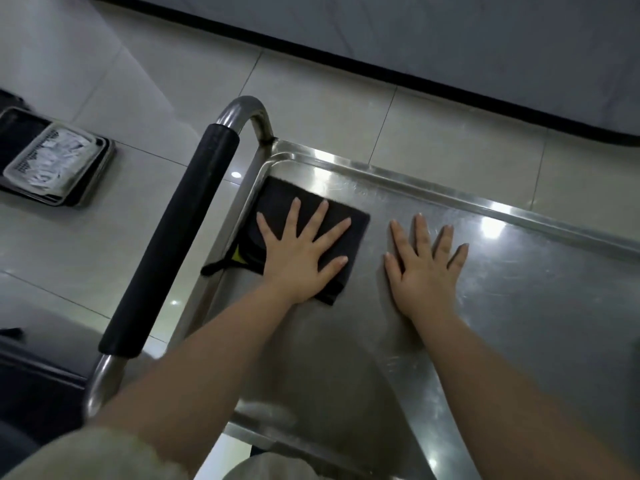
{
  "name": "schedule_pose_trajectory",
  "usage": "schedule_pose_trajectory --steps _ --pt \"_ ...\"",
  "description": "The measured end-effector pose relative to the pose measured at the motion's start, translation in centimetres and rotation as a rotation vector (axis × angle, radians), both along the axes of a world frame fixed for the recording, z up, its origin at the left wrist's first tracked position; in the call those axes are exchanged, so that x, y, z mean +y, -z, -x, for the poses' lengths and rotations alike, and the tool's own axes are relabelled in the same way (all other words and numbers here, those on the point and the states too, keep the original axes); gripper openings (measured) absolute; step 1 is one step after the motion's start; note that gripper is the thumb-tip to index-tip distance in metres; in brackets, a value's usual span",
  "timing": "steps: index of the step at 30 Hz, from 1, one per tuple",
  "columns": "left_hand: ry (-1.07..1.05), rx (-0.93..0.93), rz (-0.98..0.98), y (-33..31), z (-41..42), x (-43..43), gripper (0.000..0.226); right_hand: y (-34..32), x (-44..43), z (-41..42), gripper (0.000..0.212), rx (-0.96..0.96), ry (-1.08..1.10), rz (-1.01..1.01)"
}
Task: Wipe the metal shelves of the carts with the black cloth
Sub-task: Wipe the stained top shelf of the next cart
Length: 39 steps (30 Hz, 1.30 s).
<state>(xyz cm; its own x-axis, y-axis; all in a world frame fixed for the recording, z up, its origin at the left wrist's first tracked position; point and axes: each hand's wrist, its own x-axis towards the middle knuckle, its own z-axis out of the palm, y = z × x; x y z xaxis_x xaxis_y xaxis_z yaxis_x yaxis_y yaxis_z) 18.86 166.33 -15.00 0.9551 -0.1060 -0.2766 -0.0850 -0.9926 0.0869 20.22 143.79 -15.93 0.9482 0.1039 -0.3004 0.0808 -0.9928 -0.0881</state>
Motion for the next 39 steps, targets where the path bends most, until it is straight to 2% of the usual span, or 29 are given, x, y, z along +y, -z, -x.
schedule_pose_trajectory --steps 4,7,10,17,21,24,30,32,35,39 --pt "-0.001 -0.043 0.024 0.3 8.7 -0.2 0.063 0.0 -0.1 0.0 0.058 0.004 -0.001 -0.004" --pt "-0.030 -0.022 0.011 0.2 11.1 0.1 0.065 0.1 -0.1 0.2 0.057 -0.007 -0.010 0.002" --pt "-0.049 -0.007 0.003 -0.3 8.2 0.5 0.066 0.1 0.0 0.0 0.060 -0.012 -0.005 0.004" --pt "-0.030 0.022 -0.001 -0.2 -6.6 0.5 0.066 0.5 -0.2 -0.5 0.060 -0.015 -0.010 0.016" --pt "-0.036 0.023 -0.009 0.0 -8.7 -0.3 0.065 0.7 -0.3 -0.8 0.060 -0.010 0.007 0.011" --pt "-0.004 0.029 0.005 -0.2 -5.0 -0.1 0.064 0.8 -0.2 -0.7 0.060 -0.003 0.015 0.013" --pt "0.052 0.011 0.022 0.0 9.0 -0.3 0.064 0.5 -0.3 -0.9 0.060 0.011 0.012 0.016" --pt "0.036 0.030 0.020 0.1 10.6 -0.5 0.065 0.6 -0.3 -0.7 0.059 0.000 0.008 0.011" --pt "0.001 0.008 0.003 0.0 8.2 -0.7 0.065 0.7 -0.3 -0.7 0.060 -0.026 0.002 0.005" --pt "-0.047 0.022 0.009 -0.1 -1.0 -0.8 0.066 0.7 -0.3 -0.9 0.060 -0.024 -0.001 0.006"
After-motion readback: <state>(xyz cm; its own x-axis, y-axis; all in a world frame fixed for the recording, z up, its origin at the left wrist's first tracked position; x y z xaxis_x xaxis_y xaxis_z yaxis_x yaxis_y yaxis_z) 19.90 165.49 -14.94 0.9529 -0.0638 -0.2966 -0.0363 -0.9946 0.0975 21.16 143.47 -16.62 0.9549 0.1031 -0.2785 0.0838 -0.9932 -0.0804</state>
